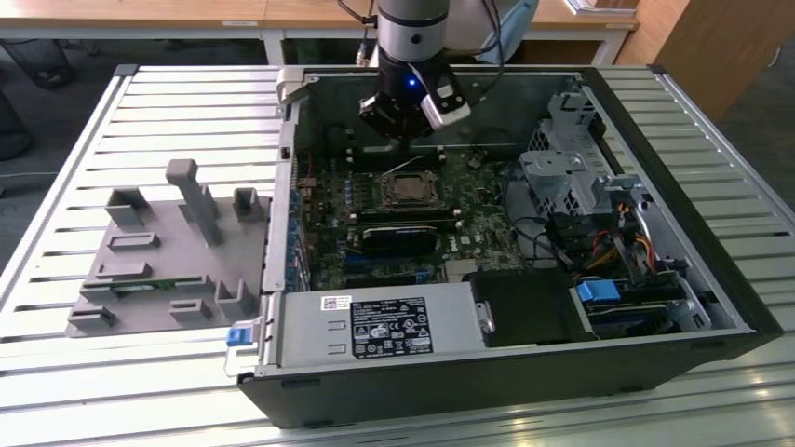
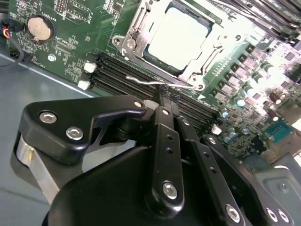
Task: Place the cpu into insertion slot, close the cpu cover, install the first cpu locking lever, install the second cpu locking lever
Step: 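Install the first cpu locking lever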
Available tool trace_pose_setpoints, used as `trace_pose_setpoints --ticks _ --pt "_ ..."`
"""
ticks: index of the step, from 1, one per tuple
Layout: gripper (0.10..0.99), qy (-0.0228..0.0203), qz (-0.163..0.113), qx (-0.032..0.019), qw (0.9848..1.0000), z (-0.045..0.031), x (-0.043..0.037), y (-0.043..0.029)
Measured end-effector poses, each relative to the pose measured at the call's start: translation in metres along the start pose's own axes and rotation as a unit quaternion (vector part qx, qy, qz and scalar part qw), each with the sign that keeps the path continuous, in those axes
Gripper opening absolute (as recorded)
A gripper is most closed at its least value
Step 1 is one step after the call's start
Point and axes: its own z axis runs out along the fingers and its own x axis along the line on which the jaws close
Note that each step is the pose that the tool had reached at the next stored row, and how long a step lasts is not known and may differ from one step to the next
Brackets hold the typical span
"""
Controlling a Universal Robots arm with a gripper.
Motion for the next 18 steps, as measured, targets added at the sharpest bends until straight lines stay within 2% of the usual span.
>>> trace_pose_setpoints --ticks 6,18 --pt "0.106 -0.0001 0.0 -0.0002 1.0 0.0042 -0.0056 0.0005" --pt "0.106 -0.0001 0.0 -0.0002 1.0 0.0124 -0.0118 0.0023"
